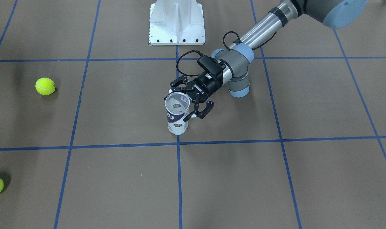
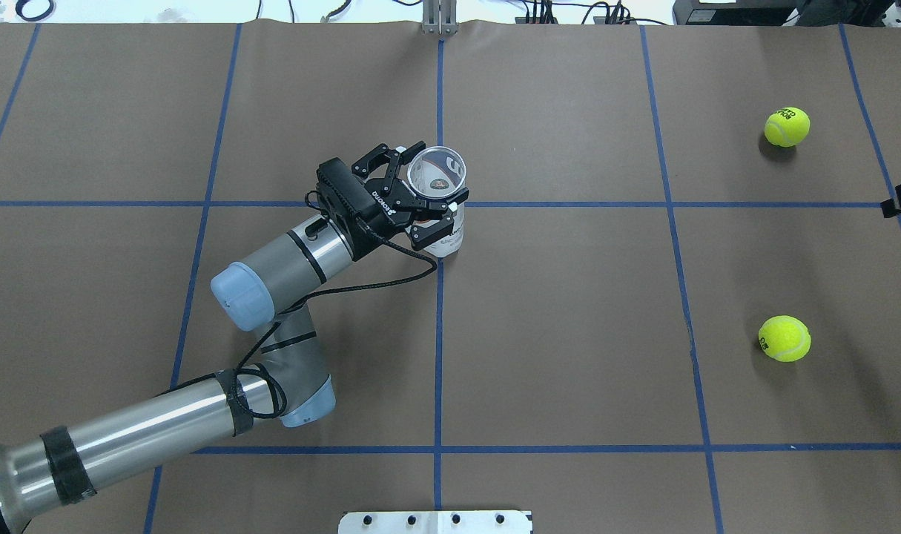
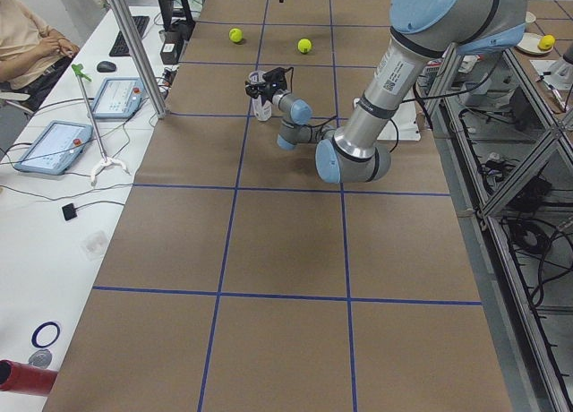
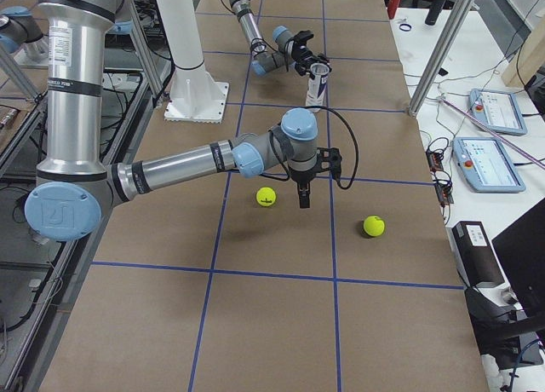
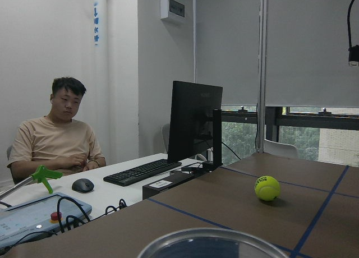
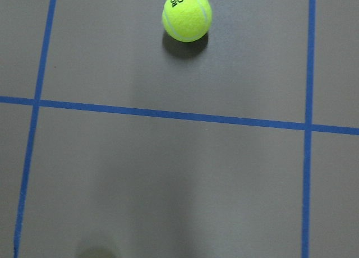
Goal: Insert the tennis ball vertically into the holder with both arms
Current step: 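Reach the right gripper to the nearer yellow tennis ball and grasp it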
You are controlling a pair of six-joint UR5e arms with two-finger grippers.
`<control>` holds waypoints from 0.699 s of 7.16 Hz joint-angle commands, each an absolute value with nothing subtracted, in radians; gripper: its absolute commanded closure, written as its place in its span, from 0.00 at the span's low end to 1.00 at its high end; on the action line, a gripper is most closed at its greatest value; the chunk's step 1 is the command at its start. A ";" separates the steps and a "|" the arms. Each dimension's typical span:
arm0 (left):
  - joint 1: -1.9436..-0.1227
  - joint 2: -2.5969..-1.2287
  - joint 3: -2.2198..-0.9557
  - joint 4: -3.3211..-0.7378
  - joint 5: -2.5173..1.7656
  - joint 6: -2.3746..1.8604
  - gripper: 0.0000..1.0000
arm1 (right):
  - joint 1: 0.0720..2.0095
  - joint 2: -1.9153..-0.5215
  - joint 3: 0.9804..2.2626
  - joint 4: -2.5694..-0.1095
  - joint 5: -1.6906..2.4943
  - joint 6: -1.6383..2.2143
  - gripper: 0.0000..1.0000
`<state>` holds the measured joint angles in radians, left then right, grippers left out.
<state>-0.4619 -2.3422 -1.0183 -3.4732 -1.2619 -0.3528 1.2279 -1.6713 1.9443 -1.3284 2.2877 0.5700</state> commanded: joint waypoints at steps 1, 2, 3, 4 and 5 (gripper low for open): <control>-0.463 -2.342 -1.017 -3.473 -1.261 -0.353 0.01 | 1.029 -1.690 1.971 -1.229 2.164 0.811 0.00; -0.463 -2.342 -1.017 -3.473 -1.261 -0.353 0.01 | 0.934 -1.719 2.005 -1.227 2.075 0.881 0.00; -0.463 -2.342 -1.019 -3.473 -1.261 -0.353 0.01 | 0.851 -1.750 2.032 -1.223 1.995 0.946 0.00; -0.463 -2.342 -1.017 -3.473 -1.261 -0.353 0.01 | 0.769 -1.776 2.031 -1.182 1.917 1.007 0.00; -0.463 -2.342 -1.019 -3.473 -1.261 -0.353 0.01 | 0.709 -1.804 2.026 -1.140 1.860 1.049 0.00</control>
<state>-0.4633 -2.3424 -1.0177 -3.4729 -1.2609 -0.3528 0.7969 -1.7691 2.0256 -1.1866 1.9432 0.9847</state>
